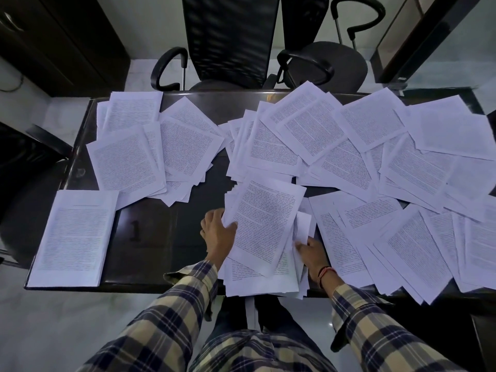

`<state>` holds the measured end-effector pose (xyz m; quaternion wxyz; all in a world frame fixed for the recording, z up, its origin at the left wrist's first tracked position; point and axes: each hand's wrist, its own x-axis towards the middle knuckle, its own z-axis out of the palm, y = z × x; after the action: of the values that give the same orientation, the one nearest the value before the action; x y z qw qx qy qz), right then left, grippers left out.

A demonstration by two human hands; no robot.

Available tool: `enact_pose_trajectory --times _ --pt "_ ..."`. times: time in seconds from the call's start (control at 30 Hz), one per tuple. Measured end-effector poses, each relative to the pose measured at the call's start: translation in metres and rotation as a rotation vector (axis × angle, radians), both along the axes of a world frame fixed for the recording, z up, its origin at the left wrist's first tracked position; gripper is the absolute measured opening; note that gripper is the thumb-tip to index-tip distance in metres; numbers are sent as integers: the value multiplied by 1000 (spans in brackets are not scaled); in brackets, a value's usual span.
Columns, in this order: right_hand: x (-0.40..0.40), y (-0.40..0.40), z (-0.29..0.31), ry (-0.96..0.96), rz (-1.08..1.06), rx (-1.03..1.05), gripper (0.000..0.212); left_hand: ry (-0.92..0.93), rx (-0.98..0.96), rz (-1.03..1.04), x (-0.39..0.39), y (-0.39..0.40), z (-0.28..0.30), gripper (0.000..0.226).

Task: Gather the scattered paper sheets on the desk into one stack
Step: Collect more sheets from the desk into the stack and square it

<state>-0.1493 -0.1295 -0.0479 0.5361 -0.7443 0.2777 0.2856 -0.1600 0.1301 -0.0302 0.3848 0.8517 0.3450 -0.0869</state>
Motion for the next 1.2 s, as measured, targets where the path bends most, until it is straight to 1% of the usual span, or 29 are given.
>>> enact_pose_trajectory --times 0.1,0.23,0.27,0.33,0.43,0.6,0.67,0.8,0.93,1.0,1.07,1.1,1.2 --pt "-1 -3 1 29 -46 30 17 -77 54 -112 6 -5 4 47" --pt "-3 -3 8 43 -170 3 13 -104 255 -269 6 -9 0 52" --pt "-3 -3 7 47 -187 -21 13 -91 267 -291 5 -9 -2 51" --pt "-3 -3 1 74 -212 -55 14 -2 200 -301 4 -11 -3 57" --pt "-3 0 -3 91 -243 -70 17 178 72 -231 4 -17 -1 78" --pt "-8 10 6 90 -294 -42 26 347 84 -140 7 -31 2 88" --pt "-12 12 3 93 -341 -13 21 390 79 -75 10 -38 3 94" --pt "-18 18 2 93 -434 10 9 433 25 -22 13 -47 7 94" --pt "-20 25 10 116 -488 16 10 498 -15 31 12 -50 9 89" --pt "-19 24 7 125 -486 -21 10 505 -31 66 11 -49 10 88" --pt "-19 23 2 150 -444 -69 7 466 -52 91 11 -48 12 88" --pt "-20 22 -1 174 -424 -71 8 440 -64 101 11 -48 13 89" --pt "-21 22 -8 201 -417 -45 31 420 -87 121 13 -46 15 91"
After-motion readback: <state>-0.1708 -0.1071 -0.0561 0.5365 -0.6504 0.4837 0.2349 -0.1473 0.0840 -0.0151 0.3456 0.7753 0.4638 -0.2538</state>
